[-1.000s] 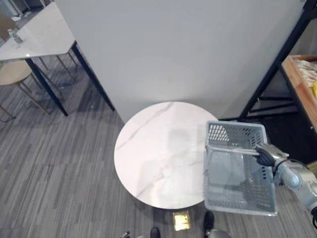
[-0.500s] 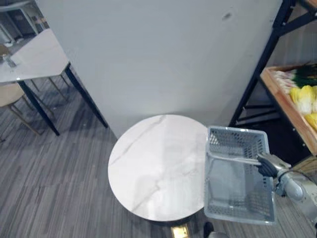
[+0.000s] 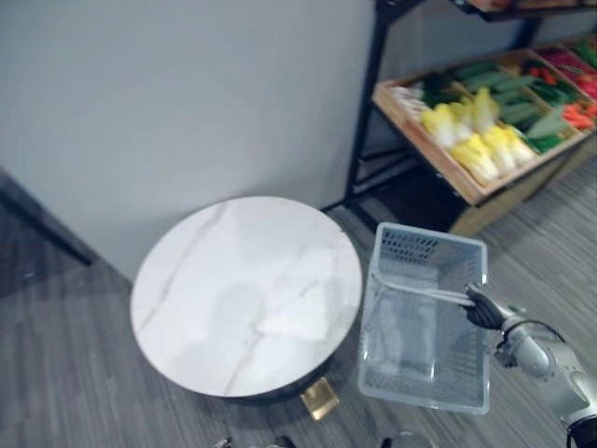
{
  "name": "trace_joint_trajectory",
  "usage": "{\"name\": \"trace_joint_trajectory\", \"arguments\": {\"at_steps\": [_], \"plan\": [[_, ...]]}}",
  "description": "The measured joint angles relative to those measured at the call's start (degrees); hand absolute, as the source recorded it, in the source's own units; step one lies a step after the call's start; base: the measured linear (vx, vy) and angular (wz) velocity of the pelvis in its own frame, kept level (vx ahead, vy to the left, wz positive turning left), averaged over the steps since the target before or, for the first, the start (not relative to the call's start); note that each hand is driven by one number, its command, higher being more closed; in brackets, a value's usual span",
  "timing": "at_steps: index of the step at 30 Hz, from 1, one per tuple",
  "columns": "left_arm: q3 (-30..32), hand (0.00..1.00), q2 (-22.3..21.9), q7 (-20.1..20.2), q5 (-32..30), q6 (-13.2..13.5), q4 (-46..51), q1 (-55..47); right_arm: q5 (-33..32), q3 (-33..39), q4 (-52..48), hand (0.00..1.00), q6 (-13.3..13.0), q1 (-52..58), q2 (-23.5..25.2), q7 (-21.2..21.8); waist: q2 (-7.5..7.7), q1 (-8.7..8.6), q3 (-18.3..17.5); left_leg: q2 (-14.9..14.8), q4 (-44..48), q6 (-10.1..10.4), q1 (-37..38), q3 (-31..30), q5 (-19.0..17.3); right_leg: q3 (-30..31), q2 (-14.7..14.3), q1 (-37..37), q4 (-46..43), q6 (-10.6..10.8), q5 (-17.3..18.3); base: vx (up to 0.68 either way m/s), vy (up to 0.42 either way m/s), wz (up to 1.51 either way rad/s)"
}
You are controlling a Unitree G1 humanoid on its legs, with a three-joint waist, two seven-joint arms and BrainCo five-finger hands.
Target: Pick vegetable in the basket
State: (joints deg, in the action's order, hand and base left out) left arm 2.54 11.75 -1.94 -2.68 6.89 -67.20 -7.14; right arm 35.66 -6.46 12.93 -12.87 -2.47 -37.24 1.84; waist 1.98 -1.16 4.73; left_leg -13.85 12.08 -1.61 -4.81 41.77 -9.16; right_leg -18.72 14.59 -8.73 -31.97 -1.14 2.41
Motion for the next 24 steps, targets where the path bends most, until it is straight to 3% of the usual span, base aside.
{"name": "trace_joint_trajectory", "arguments": {"at_steps": [3, 8, 11, 13, 15, 16, 17, 18, 21, 22, 24], "plan": [[0.08, 0.0, 0.0, 0.22, -0.44, -0.05, -0.05, 0.08, 0.02, -4.32, -0.01, 1.0, -0.39, -3.61, 0.69, 0.0, 0.19, 0.37, -0.4, -2.78, 0.97, 0.71, -0.48, 8.52, 1.31, -1.56, 2.67, 2.67, 4.61, 0.49, -0.66, -0.14, -0.183, -1.37], [-0.09, 0.0, -1.13, 0.79, -0.97, -0.09, -0.29, 1.2, 0.38, -5.56, -0.01, 1.0, 0.44, -4.97, 1.04, -0.01, -1.42, 0.78, -1.32, -6.91, 0.09, 1.73, -1.92, 14.32, 7.72, -4.8, -3.33, 2.32, 18.98, 2.05, 0.29, -0.11, -0.31, -1.0], [-0.07, 0.0, -1.32, 0.69, -1.15, -0.28, -0.66, 1.32, 0.41, -5.34, -0.07, 1.0, 0.9, -3.79, 1.04, -0.01, -1.52, -0.49, -1.35, -8.19, 0.24, 1.84, -0.96, 14.26, 10.23, -5.77, -5.47, 5.42, 23.87, 2.43, 0.37, -0.07, -0.294, -0.2], [-0.08, 0.0, -1.39, 0.66, -2.29, -0.64, -0.62, 1.39, 0.41, -4.09, -1.25, 1.0, 0.91, -0.98, 1.0, -0.02, -2.03, -0.63, -1.32, -11.05, 3.85, 1.88, 0.21, 13.85, 10.52, -6.22, -7.8, 9.4, 27.87, 2.46, 0.37, -0.04, -0.245, -0.12], [0.0, 0.0, -1.82, 0.63, -2.53, -0.83, -0.56, 1.22, 0.37, -3.06, -2.09, 1.0, 0.61, 0.84, 1.02, -0.05, -2.94, -0.69, -0.93, -14.55, 10.59, 2.32, 0.32, 9.36, 12.27, -5.13, -9.25, 12.52, 30.11, 2.45, 0.37, -0.06, -0.176, -0.28], [0.0, 0.0, -2.0, 0.54, -2.54, -0.75, -0.57, 1.06, 0.37, -3.06, -2.09, 1.0, 0.54, 0.85, 1.01, -0.05, -3.11, -0.54, -0.84, -14.91, 12.3, 2.41, 0.26, 6.79, 13.27, -4.02, -9.24, 13.1, 30.38, 2.44, 0.37, -0.09, -0.131, -0.66], [0.1, 0.0, -2.32, 0.15, -2.56, -0.27, -0.32, 0.74, 0.4, -3.07, -2.06, 1.0, 0.54, 0.74, 1.04, -0.1, -2.66, -0.13, -0.22, -14.35, 15.64, 3.82, -1.47, -1.12, 13.35, -1.06, -8.66, 14.08, 30.61, 2.43, 0.37, -0.1, -0.046, -0.9], [0.09, 0.0, -2.68, 0.0, -2.58, 0.2, -0.51, 0.68, 0.4, -3.07, -2.06, 1.0, 0.54, 0.09, 1.07, -0.39, -2.96, -0.02, -0.25, -9.52, 15.83, 7.36, -2.96, -12.5, 8.7, 2.27, -7.4, 13.8, 30.91, 2.66, 0.58, -0.09, 0.002, -1.04], [0.14, 0.0, -3.99, -0.19, -2.49, 0.5, -0.5, 0.04, 0.27, -3.12, -1.98, 1.0, 0.21, -1.12, 1.36, -1.54, -4.51, 0.22, 0.35, 0.39, 8.41, 8.87, -2.74, -30.05, 3.16, 9.4, -7.26, 11.27, 31.03, 3.85, 0.74, -0.09, 0.122, -1.23], [0.15, 0.0, -4.27, -0.17, -2.47, 0.54, -0.53, 0.03, 0.27, -3.13, -1.97, 1.0, 0.2, -1.15, 1.44, -1.72, -4.87, 0.22, 0.58, 3.06, 3.57, 9.16, -2.66, -35.01, 3.06, 11.73, -7.92, 9.75, 30.71, 3.99, 0.66, -0.08, 0.155, -1.11], [0.07, 0.0, -4.53, -0.12, -2.47, 0.58, -0.49, 0.08, 0.31, -3.13, -1.97, 1.0, 0.25, -1.41, 1.02, -1.72, -6.09, 0.25, 1.13, 4.69, -2.69, 9.06, -1.61, -41.01, 3.26, 13.03, -9.47, 8.61, 30.36, 4.05, 0.68, -0.05, 0.164, -0.94]]}}
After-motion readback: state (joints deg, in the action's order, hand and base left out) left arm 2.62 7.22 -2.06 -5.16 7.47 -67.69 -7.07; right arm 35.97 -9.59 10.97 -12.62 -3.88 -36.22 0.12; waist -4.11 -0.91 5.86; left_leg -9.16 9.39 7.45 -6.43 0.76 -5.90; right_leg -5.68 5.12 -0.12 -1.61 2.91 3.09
